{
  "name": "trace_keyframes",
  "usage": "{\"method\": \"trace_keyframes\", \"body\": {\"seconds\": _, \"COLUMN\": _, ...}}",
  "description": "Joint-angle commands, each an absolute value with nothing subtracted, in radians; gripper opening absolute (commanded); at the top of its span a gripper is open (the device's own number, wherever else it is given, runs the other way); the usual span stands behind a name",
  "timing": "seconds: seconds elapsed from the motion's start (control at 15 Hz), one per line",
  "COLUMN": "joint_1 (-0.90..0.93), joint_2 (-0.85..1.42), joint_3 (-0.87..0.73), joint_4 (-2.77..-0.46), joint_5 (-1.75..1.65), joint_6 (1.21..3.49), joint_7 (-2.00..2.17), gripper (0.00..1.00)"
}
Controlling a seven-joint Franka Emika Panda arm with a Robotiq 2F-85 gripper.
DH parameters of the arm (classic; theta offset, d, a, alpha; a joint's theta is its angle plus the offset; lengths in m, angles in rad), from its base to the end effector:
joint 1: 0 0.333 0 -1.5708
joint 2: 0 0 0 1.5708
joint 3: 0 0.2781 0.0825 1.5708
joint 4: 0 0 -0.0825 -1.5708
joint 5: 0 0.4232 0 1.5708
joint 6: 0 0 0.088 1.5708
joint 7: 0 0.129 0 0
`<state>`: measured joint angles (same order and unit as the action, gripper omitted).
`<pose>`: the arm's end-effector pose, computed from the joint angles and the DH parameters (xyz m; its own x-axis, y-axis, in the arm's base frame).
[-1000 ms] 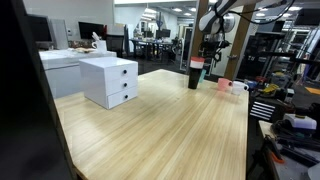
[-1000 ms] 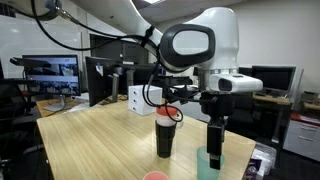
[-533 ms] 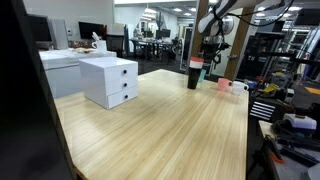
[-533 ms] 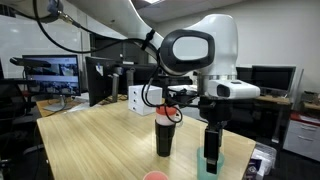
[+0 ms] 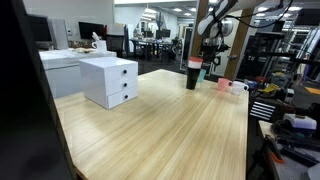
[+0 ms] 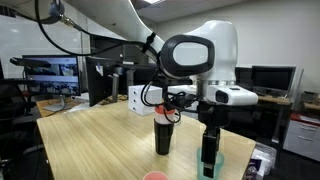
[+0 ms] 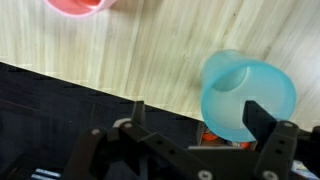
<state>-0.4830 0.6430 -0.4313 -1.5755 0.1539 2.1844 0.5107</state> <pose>0.4606 -0.5407 0.2188 0.1414 -0.9863 0.0854 -0.9864 -0.1332 0.0959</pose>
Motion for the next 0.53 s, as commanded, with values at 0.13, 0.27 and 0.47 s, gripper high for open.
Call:
{"method": "trace_keyframes", "body": {"seconds": 0.13, "joint_1": -0.504, "joint_2": 0.673, "joint_3": -0.418, "joint_4": -1.548, "joint_5": 0.175, "joint_6": 2.157, "joint_7": 0.508, "gripper": 1.0}}
{"method": "trace_keyframes", "body": {"seconds": 0.27, "joint_1": -0.504, "joint_2": 0.68, "joint_3": -0.418, "joint_4": -1.547, "joint_5": 0.175, "joint_6": 2.155, "joint_7": 0.51, "gripper": 1.0}}
{"method": "trace_keyframes", "body": {"seconds": 0.47, "joint_1": -0.503, "joint_2": 0.683, "joint_3": -0.417, "joint_4": -1.55, "joint_5": 0.177, "joint_6": 2.162, "joint_7": 0.509, "gripper": 0.74}}
